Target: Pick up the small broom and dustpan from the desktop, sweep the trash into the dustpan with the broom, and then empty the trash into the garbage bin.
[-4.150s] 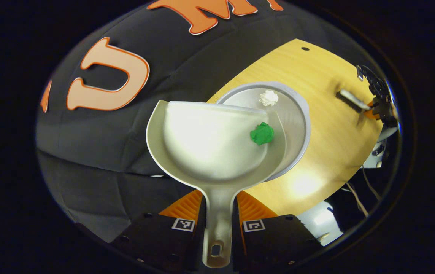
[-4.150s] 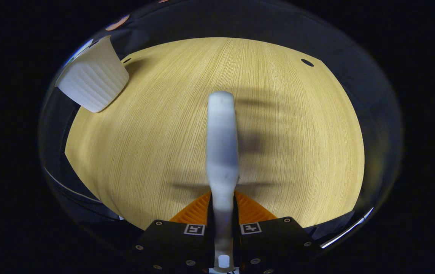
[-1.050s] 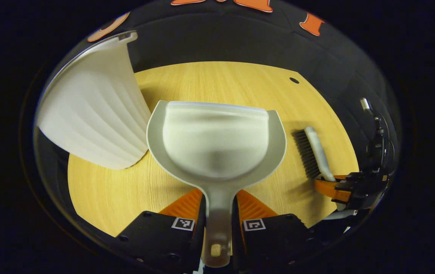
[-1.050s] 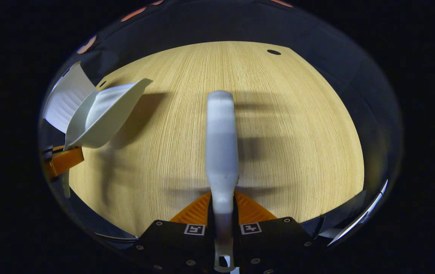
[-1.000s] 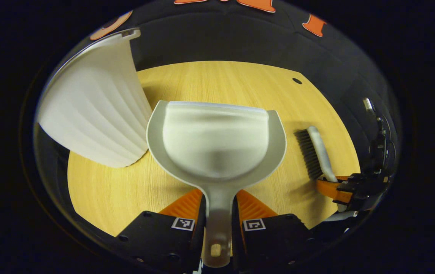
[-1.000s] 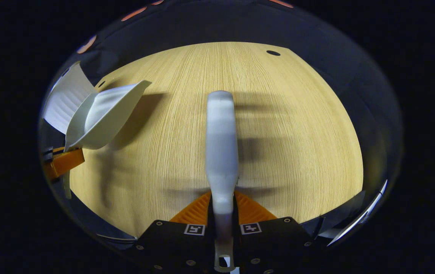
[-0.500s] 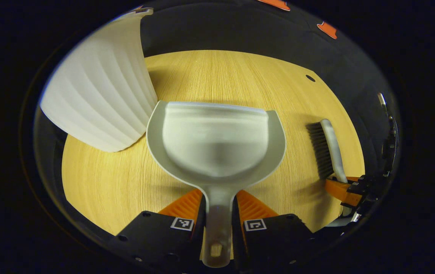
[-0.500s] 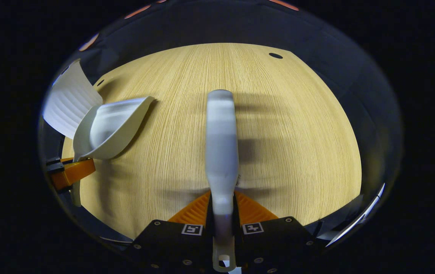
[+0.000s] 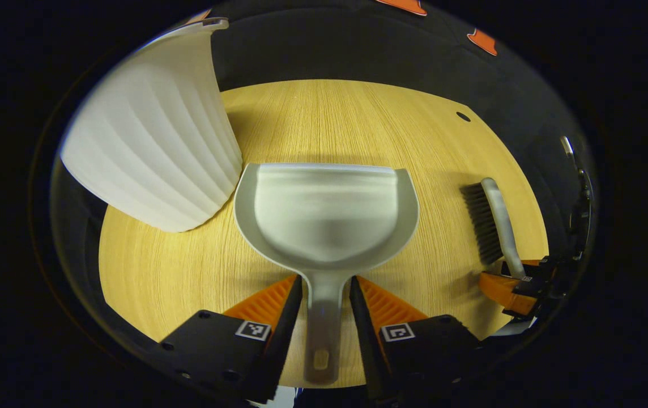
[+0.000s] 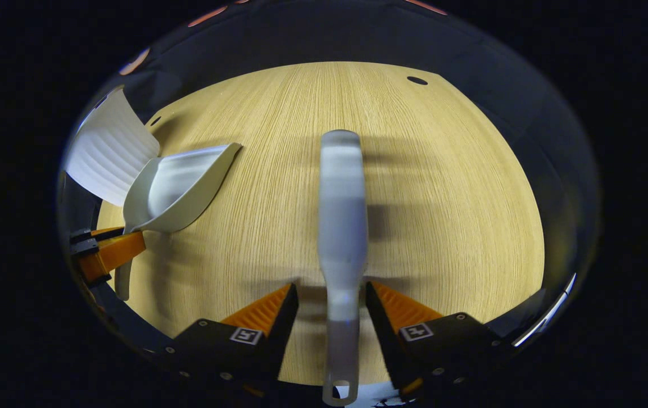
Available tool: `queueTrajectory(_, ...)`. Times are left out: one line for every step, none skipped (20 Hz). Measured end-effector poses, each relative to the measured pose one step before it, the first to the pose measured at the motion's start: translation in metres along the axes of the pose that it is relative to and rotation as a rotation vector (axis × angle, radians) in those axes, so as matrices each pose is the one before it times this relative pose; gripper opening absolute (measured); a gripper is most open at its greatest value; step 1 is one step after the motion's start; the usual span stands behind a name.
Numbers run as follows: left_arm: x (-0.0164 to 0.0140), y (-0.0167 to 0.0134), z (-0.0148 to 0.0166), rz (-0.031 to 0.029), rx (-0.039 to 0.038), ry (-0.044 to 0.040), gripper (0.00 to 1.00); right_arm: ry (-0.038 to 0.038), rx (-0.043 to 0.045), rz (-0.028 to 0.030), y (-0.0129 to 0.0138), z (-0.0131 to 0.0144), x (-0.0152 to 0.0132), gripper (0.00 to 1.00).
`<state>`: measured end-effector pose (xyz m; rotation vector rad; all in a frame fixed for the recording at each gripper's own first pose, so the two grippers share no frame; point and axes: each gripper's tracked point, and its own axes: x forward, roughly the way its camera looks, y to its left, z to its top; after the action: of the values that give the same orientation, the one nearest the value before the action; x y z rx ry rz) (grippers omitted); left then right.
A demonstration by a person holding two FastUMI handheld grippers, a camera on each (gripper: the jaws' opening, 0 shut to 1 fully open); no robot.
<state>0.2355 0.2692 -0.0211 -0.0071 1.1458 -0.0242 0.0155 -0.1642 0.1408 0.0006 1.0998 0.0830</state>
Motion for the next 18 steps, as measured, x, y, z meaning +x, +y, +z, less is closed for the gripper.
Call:
queueTrajectory(0.01459, -0.01038, -0.02154, -0.00772, -0.01175, 0.00025, 0.65, -0.00019, 0.00070, 0.00090, 0.00016, -0.00184, 0.00012, 0.83)
queueTrajectory(-0.00432, 0.00397, 0.00665, 0.00567, -0.00986, 0.00502, 0.72, -0.00105, 0.00322, 0.00429, -0.00010, -0.00127, -0.00096, 0.88)
queueTrajectory(0.00127, 0.00156, -0.00127, 0.00675, -0.00316, 0.00268, 0.86, -0.00302, 0.00390, 0.00297, -0.00019, -0.00080, -0.00154, 0.96)
queueTrajectory(0.00228, 0.00284, -0.00214, 0.01085, 0.00400, -0.00114, 1.00, -0.01051, 0.00374, 0.00452, -0.00017, 0.00002, -0.00225, 0.87)
queueTrajectory(-0.00008, 0.00374, -0.00124, 0.01226, 0.00554, -0.00609, 1.00, -0.01227, 0.00053, 0.00263, 0.00060, 0.00085, -0.00204, 0.96)
queueTrajectory(-0.00229, 0.00111, -0.00016, 0.00578, -0.00010, -0.01383, 1.00, -0.02239, 0.00196, 0.00447, 0.00051, 0.00327, -0.00468, 0.96)
queueTrajectory(-0.00414, 0.00260, 0.00234, 0.00406, -0.00295, -0.02347, 1.00, -0.02714, 0.00436, 0.00628, -0.00032, 0.00347, -0.00687, 0.96)
queueTrajectory(-0.00606, 0.00334, 0.00473, 0.00480, -0.00260, -0.02939, 1.00, -0.03360, 0.00757, 0.00870, 0.00074, 0.00500, -0.00831, 0.96)
queueTrajectory(-0.00716, 0.00238, 0.00717, -0.00319, -0.00017, -0.03391, 1.00, -0.03288, 0.00682, 0.00048, -0.00074, 0.00744, -0.01054, 0.96)
queueTrajectory(-0.00842, 0.00229, 0.00896, -0.00373, -0.00056, -0.03287, 1.00, -0.04065, 0.00577, -0.00255, -0.00354, 0.01088, -0.01089, 0.96)
queueTrajectory(-0.00985, 0.00223, 0.01210, -0.00152, -0.00061, -0.04082, 1.00, -0.03686, 0.00175, -0.00405, -0.00413, 0.01167, -0.01211, 0.96)
queueTrajectory(-0.01065, 0.00212, 0.01577, 0.00027, 0.00113, -0.05001, 1.00, -0.04192, 0.00275, -0.00138, -0.00083, 0.01318, -0.01439, 0.96)
queueTrajectory(-0.01117, 0.00200, 0.01966, 0.00137, 0.00543, -0.05968, 1.00, -0.05485, 0.00651, 0.00356, 0.00215, 0.01770, -0.01497, 0.96)
queueTrajectory(-0.01046, 0.00172, 0.02251, -0.00058, 0.01060, -0.06341, 1.00, -0.06409, 0.00509, 0.00811, 0.00344, 0.02071, -0.01526, 0.96)
queueTrajectory(-0.00933, 0.00237, 0.02431, 0.00167, 0.00832, -0.06557, 1.00, -0.07661, -0.00097, 0.00446, 0.00378, 0.02608, -0.01550, 0.96)
queueTrajectory(-0.00707, 0.00150, 0.02534, -0.00535, 0.00619, -0.06406, 1.00, -0.07276, -0.00535, 0.00244, 0.00379, 0.02496, -0.01273, 0.96)
queueTrajectory(-0.00546, 0.00134, 0.02436, -0.00654, -0.00319, -0.05392, 0.96, -0.06571, -0.00404, 0.00565, 0.00556, 0.02617, -0.01337, 0.96)
queueTrajectory(-0.00382, 0.00055, 0.02379, -0.01066, -0.00694, -0.04818, 1.00, -0.05586, -0.00125, 0.01092, 0.00577, 0.02331, -0.01349, 0.96)
